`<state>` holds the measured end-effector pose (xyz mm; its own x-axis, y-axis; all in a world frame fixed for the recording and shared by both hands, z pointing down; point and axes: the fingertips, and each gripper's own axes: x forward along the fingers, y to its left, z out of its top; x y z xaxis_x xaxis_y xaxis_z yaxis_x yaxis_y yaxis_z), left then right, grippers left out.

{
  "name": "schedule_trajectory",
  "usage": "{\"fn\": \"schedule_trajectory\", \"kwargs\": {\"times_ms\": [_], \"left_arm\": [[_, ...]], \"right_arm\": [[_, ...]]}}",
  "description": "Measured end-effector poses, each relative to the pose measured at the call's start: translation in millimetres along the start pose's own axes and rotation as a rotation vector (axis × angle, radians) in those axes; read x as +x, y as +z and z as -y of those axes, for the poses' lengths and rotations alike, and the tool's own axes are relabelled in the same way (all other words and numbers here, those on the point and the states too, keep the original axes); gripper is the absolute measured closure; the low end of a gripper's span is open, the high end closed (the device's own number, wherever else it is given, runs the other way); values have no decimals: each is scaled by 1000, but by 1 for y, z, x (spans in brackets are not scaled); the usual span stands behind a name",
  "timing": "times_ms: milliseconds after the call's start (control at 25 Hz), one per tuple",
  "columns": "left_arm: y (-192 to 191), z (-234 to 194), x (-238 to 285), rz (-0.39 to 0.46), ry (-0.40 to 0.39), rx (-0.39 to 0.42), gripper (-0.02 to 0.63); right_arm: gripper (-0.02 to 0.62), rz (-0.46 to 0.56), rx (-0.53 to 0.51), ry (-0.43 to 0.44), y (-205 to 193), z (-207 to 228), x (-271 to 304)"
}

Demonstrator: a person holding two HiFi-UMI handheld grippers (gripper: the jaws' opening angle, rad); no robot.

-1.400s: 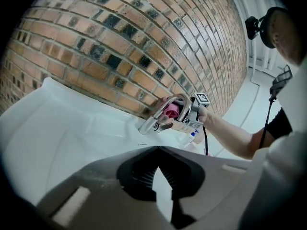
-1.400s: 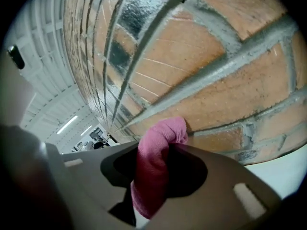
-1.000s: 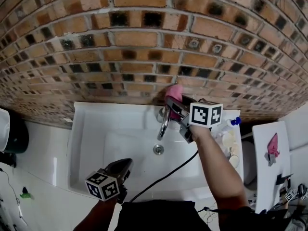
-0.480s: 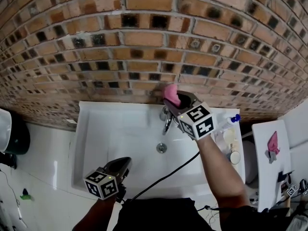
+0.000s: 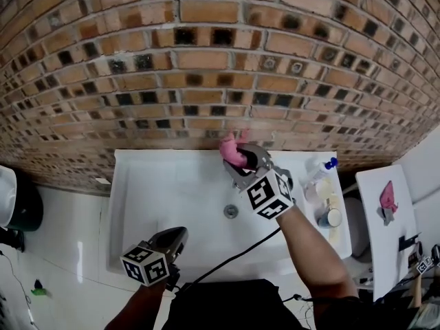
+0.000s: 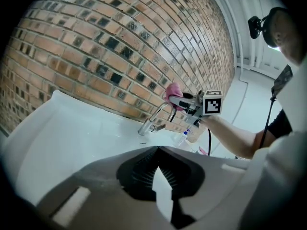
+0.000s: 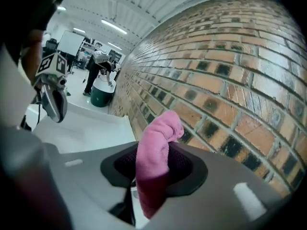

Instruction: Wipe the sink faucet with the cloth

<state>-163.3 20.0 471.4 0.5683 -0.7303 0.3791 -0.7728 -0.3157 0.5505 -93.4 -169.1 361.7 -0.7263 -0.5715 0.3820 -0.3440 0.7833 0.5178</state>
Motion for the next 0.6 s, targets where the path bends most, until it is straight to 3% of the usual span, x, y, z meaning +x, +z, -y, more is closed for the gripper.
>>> {"fn": "schedule_trajectory", "kwargs": {"times_ms": [240, 600], "left_arm": [[-5, 1, -18, -17, -25, 19, 600], [-12, -7, -41, -63, -86, 68, 600]], "right_arm": [[460, -25, -51, -75, -1, -24, -10], [460, -57, 17, -128, -11, -61, -20]]}}
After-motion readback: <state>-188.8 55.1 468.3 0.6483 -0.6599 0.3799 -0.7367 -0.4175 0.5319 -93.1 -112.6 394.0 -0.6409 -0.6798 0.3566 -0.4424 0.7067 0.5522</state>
